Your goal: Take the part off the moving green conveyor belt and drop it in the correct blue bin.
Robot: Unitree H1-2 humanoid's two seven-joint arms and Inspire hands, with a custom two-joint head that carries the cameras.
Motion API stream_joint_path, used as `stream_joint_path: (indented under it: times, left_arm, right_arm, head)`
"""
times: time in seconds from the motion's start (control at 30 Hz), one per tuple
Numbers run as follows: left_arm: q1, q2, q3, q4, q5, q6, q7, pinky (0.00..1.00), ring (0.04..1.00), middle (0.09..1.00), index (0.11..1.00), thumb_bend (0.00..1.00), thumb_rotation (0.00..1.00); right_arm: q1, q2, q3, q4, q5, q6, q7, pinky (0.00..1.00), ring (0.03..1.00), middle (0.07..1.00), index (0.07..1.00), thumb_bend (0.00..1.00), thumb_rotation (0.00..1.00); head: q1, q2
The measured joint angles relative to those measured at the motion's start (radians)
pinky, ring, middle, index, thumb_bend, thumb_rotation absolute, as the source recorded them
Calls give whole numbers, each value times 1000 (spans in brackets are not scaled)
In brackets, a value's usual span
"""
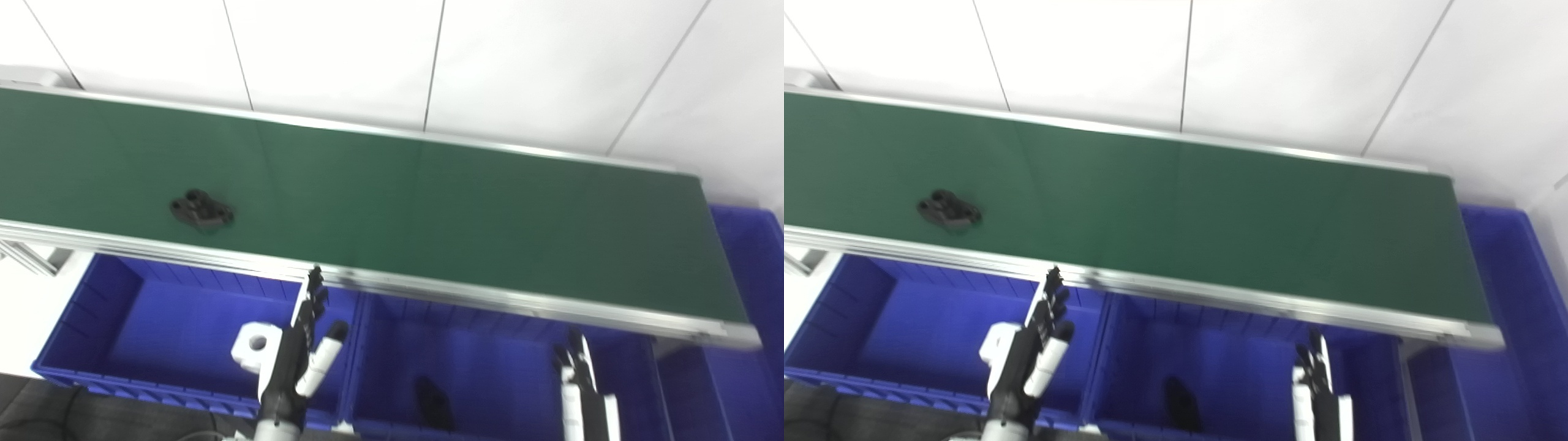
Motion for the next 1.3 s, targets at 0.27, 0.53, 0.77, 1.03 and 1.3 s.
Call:
stream_joint_path:
  times: [0.27,0.53,0.77,1.03,1.3]
  left_arm:
    - [-7,2,0,22,2,-17,4,876,930,983,974,570,833]
    - [-16,6,0,64,9,-31,4,874,932,981,977,576,849]
    - [-22,7,4,86,11,-57,11,863,921,982,967,550,826]
    - [-22,7,4,86,11,-63,11,868,940,983,976,532,842]
    - [-22,7,4,86,9,-60,11,884,938,993,981,541,841]
  right_arm:
    - [-12,-4,-6,36,6,-6,11,975,966,1000,1000,546,1000]
    - [-22,-6,-7,68,6,-8,11,986,970,1000,1000,559,1000]
    - [-26,-5,-6,83,6,-8,11,971,973,1000,1000,491,1000]
    - [-27,-6,-4,83,-4,-9,6,950,964,1000,1000,467,1000]
    - [-26,-6,-3,83,-42,-9,-7,908,946,997,1000,614,988]
  head:
    - [17,-48]
    - [14,-91]
    - [2,-94]
    - [-8,-101]
    - [-37,-74]
